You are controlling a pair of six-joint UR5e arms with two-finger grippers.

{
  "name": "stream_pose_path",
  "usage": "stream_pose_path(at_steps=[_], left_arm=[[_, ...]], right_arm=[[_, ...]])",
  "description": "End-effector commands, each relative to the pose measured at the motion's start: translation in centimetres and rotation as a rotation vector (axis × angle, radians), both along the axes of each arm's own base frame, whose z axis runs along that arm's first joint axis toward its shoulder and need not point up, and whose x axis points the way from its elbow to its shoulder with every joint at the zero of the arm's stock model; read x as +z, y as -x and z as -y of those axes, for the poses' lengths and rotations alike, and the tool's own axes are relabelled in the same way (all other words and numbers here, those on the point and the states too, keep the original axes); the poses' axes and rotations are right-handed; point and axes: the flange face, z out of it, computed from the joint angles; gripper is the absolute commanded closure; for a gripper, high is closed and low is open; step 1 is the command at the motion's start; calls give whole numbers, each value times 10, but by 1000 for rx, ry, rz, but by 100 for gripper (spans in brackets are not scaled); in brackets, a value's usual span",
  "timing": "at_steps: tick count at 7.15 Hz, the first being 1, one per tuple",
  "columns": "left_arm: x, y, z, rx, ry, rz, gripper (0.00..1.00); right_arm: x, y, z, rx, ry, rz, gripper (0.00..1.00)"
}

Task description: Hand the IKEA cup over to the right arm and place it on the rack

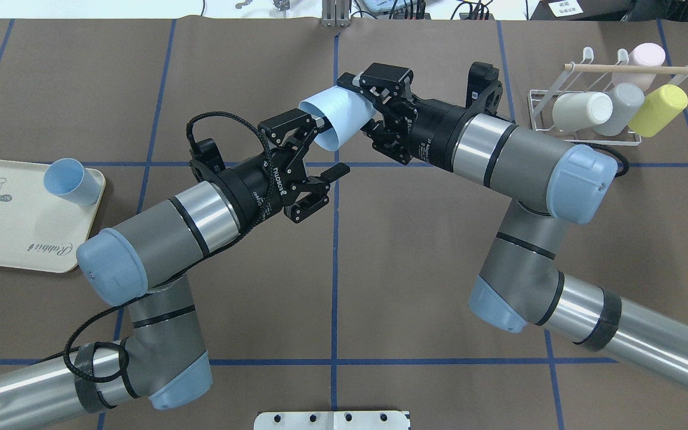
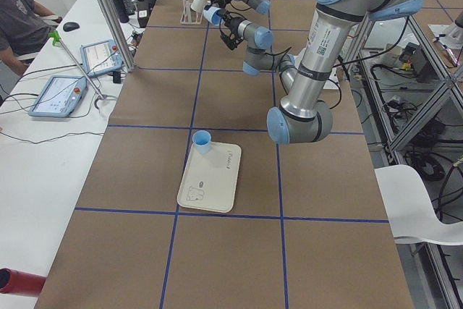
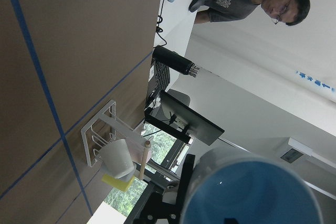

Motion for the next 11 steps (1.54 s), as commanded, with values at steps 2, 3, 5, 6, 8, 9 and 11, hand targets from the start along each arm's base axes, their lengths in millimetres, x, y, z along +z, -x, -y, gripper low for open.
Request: stream_pose_path(at_steps=[2, 3, 5, 6, 8, 9, 11], left_arm=[[3, 1, 1, -5, -3, 8, 0], [3, 2, 2, -9, -9, 14, 0], [3, 4, 4, -40, -52, 53, 0], [4, 4, 6, -78, -108, 116, 0], [6, 1, 16, -122, -139, 257, 0], [9, 0, 24, -135, -134, 317, 0], [2, 14, 42, -181, -154, 501, 0]], right_arm=[[3, -20, 17, 53, -15, -14, 100], [10, -30, 30, 99, -46, -60, 100], [30, -60, 66, 195, -59, -146, 100], [49, -78, 87, 256, -75, -254, 100], [71, -118, 124, 362, -103, -540, 100], [86, -140, 139, 414, -97, -648, 100], [114, -160, 160, 544, -92, -966, 100]])
